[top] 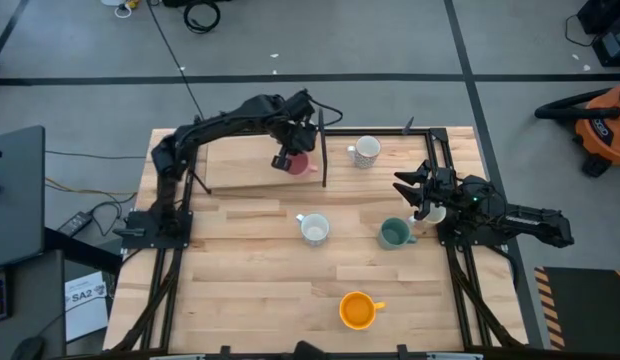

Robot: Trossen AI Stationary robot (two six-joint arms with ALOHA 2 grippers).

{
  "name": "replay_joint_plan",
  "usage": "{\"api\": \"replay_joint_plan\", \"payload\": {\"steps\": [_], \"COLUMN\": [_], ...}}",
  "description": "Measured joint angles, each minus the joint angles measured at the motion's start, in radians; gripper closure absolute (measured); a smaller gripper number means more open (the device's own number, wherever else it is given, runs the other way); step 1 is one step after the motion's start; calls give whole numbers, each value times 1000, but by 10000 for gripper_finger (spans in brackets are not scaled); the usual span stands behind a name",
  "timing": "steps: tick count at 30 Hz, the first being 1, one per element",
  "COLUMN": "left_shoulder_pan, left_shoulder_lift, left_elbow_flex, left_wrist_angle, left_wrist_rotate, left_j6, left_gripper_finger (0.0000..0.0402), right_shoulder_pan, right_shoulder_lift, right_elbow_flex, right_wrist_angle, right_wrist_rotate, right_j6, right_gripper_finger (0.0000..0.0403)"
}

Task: Place coffee mugs
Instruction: Put the pink mug on the shelf

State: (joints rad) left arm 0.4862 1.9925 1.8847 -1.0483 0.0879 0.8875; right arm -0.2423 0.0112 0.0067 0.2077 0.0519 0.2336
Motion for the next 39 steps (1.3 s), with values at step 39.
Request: {"api": "replay_joint_plan", "payload": {"steps": [39], "left_shoulder_pan": [-1], "left_shoulder_lift": [38], "left_elbow_flex": [-51], "left_wrist_angle": [97], "left_wrist_rotate": [-7], "left_j6": [48], "left_gripper_finger": [369], "right_shoulder_pan": [0], "right_shoulder_lift": [0], "right_elbow_flex": [0], "right_wrist_angle": [0], "right_wrist_rotate": [0], "right_j6": [0], "right_gripper_finger": [218]}}
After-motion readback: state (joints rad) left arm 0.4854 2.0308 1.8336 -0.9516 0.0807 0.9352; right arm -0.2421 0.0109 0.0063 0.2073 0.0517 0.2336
